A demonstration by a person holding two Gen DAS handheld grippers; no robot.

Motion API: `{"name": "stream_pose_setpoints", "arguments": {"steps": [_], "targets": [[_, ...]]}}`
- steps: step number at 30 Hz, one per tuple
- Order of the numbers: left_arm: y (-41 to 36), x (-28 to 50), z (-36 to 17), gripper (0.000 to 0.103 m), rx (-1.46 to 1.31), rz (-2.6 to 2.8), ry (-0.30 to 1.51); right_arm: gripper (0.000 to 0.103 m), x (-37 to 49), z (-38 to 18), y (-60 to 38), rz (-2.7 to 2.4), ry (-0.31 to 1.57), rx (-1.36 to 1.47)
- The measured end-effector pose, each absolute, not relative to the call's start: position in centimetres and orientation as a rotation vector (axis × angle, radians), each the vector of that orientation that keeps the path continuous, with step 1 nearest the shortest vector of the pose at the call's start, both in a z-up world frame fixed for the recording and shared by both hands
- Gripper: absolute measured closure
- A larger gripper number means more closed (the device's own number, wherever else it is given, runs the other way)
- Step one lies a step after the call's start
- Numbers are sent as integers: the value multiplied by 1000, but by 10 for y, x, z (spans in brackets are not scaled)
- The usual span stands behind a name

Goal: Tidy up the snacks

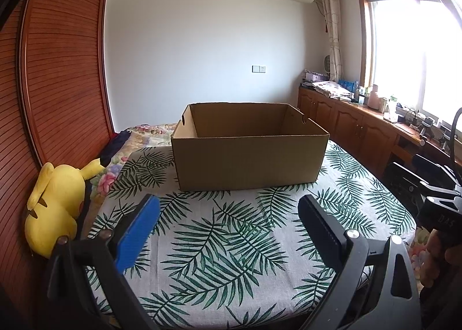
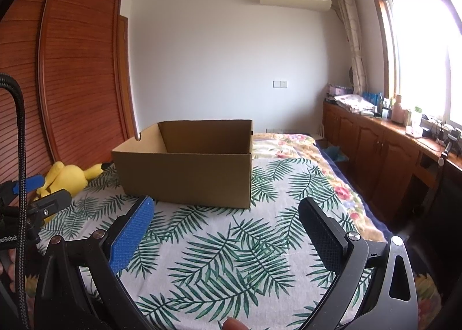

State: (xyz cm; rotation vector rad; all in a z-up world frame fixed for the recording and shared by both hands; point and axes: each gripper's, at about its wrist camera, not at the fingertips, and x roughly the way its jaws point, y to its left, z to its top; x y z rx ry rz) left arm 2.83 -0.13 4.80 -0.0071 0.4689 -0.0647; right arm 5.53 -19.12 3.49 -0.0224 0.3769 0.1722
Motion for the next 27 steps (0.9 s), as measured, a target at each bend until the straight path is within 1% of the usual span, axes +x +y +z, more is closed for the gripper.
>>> {"name": "stream_pose_setpoints", "arguments": {"steps": [27], "targets": [[-1,28,50,5,3,-65,464,1,56,37,-193,172,373,-22]]}}
